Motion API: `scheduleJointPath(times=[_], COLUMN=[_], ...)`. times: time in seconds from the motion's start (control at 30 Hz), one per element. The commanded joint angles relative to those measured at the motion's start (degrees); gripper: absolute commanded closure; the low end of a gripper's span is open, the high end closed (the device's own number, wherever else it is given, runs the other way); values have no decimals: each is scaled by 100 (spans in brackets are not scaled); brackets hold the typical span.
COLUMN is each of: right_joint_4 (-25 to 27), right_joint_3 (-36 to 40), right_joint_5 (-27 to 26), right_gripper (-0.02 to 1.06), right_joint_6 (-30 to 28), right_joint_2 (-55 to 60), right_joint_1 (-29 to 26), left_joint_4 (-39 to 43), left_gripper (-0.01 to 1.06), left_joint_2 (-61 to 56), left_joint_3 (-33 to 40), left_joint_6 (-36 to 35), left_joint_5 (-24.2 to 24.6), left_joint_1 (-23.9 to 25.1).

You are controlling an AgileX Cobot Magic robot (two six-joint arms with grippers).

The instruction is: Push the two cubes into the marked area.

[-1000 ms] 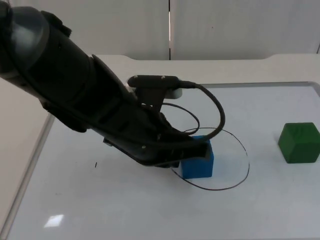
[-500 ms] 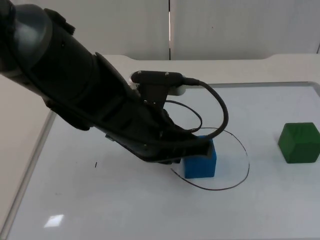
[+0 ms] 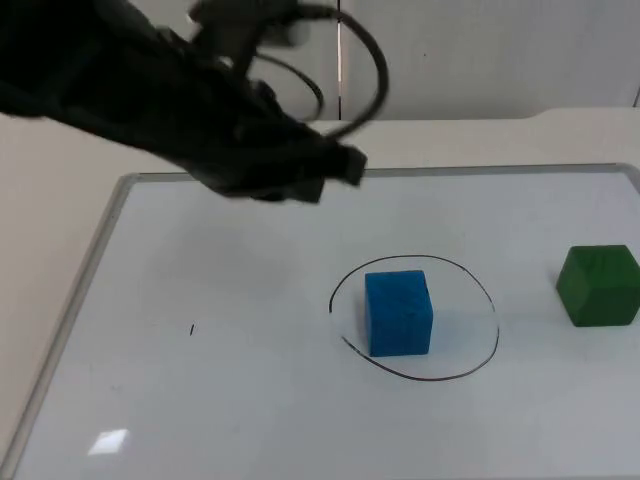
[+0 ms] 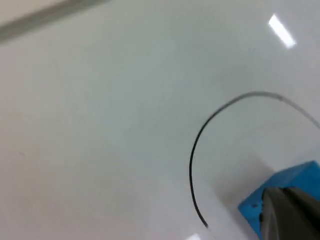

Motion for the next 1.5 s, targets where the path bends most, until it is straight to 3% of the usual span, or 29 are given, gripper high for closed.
scheduleJointPath(times=[0.0, 0.23, 0.57, 0.7, 0.97, 1.13, 1.47], right_joint_4=[25, 25, 15, 15, 15, 15, 15], right_joint_3=[13, 13, 13, 13, 13, 13, 13], right_joint_5=[-20, -20, -20, -20, -20, -20, -20], right_gripper=[-1, -1, -1, -1, -1, -1, -1], right_joint_6=[2, 2, 2, 2, 2, 2, 2], right_joint_2=[-24, -24, -24, -24, -24, -24, -24], right_joint_1=[10, 10, 10, 10, 10, 10, 10], left_joint_4=[252, 845, 2967, 3438, 3556, 3556, 3580], left_gripper=[105, 105, 105, 105, 105, 105, 105], left_joint_2=[-362, -1139, -2483, -2960, -3589, -4230, -5434], left_joint_3=[-23, 75, 86, 86, 218, 1090, 2207], left_joint_6=[-51, -316, -2178, -2737, -2931, -3070, -3325], left_joint_5=[318, 416, 978, 1328, 1488, 1091, 1133], left_joint_1=[133, 210, 232, 232, 232, 232, 232])
